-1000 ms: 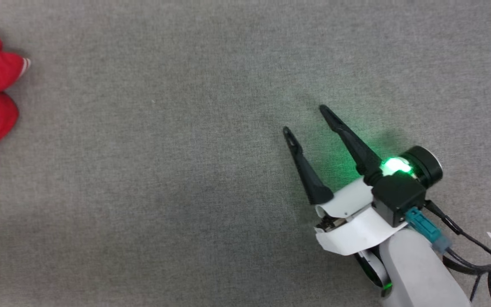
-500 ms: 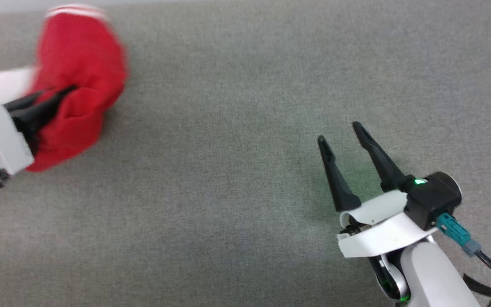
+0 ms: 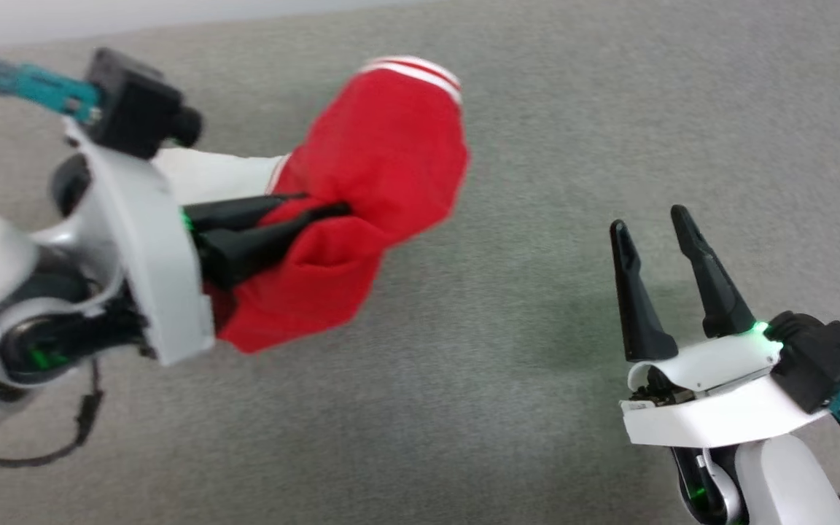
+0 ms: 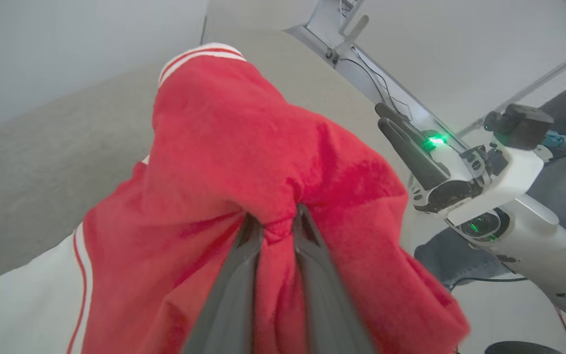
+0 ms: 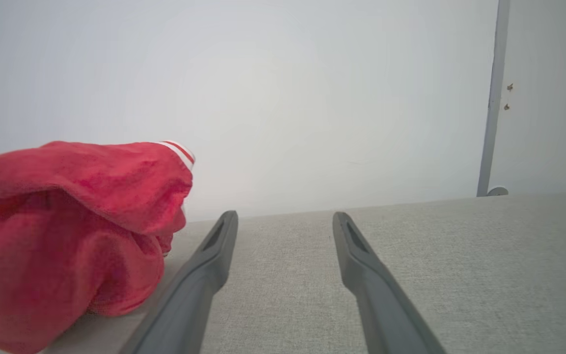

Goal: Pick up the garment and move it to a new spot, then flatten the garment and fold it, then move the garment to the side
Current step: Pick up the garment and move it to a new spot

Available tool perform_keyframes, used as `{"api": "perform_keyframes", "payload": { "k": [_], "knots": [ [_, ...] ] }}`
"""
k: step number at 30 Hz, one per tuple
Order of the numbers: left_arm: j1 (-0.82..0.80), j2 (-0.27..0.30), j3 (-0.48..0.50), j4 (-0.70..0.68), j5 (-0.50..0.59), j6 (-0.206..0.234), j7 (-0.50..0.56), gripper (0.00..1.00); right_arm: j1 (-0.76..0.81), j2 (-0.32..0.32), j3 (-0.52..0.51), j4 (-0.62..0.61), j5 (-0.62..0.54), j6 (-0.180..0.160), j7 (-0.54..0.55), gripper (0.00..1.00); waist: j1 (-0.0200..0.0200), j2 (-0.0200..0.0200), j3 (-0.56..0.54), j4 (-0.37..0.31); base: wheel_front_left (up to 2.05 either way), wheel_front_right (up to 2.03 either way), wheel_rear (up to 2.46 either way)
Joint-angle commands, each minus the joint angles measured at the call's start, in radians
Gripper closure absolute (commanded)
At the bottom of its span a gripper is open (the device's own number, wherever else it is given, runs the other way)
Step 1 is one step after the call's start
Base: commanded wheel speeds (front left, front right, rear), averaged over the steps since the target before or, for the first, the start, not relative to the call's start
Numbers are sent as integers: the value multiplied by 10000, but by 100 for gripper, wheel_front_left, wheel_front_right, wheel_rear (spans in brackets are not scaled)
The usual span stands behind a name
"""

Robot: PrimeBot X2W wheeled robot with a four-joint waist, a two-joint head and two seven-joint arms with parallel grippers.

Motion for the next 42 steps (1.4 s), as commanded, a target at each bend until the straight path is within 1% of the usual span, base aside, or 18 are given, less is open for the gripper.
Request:
{"api": "perform_keyframes", "payload": {
  "k": [1, 5, 6, 10, 13, 18, 23, 24, 26, 31, 32, 34, 35, 38, 41, 42],
  "knots": [
    [-156, -304, -113, -13, 75, -1, 140, 100, 164, 20, -13, -217, 207, -14, -8, 0, 0, 0, 453, -690, 0, 0, 0],
    [-299, -886, -344, 170, 230, 1, 422, 100, 308, 22, 83, -648, 565, -14, -8, 0, 0, 0, 811, -1402, 0, 0, 0],
    [-303, -1054, -358, 252, 131, 1, 429, 100, 380, 22, 74, -736, 649, -14, -8, 0, 0, 0, 884, -1564, 0, 0, 0],
    [-335, -1360, -347, 505, -127, 1, 519, 100, 660, 23, 74, -1043, 947, -14, -8, 0, 0, 0, 1159, -2257, 0, 0, 0],
    [-286, -1435, -285, 735, -284, -1, 466, 100, 906, 23, 16, -1242, 1167, -14, -8, 0, 0, 0, 1318, -2665, 0, 0, 0],
    [86, -1304, -558, 1573, 150, 1, 596, 100, 1208, 26, 138, -1488, 1448, -14, -8, 0, 0, 0, 1509, -3190, 0, 0, 0],
    [638, -1260, -882, 2546, 682, 1, 1055, 100, 1369, 23, 239, -1683, 1549, -14, -8, 0, 0, 0, 1653, -3420, 0, 0, 0],
    [638, -1260, -882, 2546, 682, 1, 1055, 100, 1369, 23, 239, -1683, 1549, -14, -8, 0, 0, 0, 1653, -3420, 0, 0, 0],
    [850, -1205, -1019, 2786, 1146, 10, 1308, 100, 1401, 25, 265, -1756, 1578, -14, -8, 0, 0, 0, 1713, -3453, 0, 0, 0],
    [1289, -1224, -1213, 3241, 1821, 79, 1458, 100, 1288, 22, 321, -1786, 1502, -14, -8, 0, 0, 0, 1829, -3354, 0, 0, 0],
    [1354, -1266, -1237, 3274, 1856, 82, 1447, 89, 1250, 22, 326, -1779, 1469, -14, -8, 0, 0, 0, 1830, -3297, 0, 0, 0],
    [1390, -1343, -1268, 3286, 1710, 82, 1347, 35, 1162, 19, 298, -1742, 1377, -14, -8, 0, 0, 0, 1798, -3154, 0, 0, 0],
    [1309, -1353, -1269, 3227, 1791, 82, 1280, 1, 1115, 20, 283, -1717, 1323, -14, -8, 0, 0, 0, 1766, -3063, 0, 0, 0],
    [1064, -1438, -1217, 3071, 1906, 82, 853, 0, 1011, 17, 187, -1528, 1110, -14, -8, 0, 0, 0, 1563, -2716, 0, 0, 0],
    [788, -1587, -1103, 2877, 1849, 72, 249, 0, 846, 16, 58, -1233, 750, -14, -8, 0, 0, 0, 1216, -2251, 0, 0, 0],
    [746, -1703, -1052, 2792, 1682, 44, 20, 0, 795, 14, 9, -1110, 628, -14, -8, 0, 0, 0, 1065, -2066, 0, 0, 0]
  ]
}}
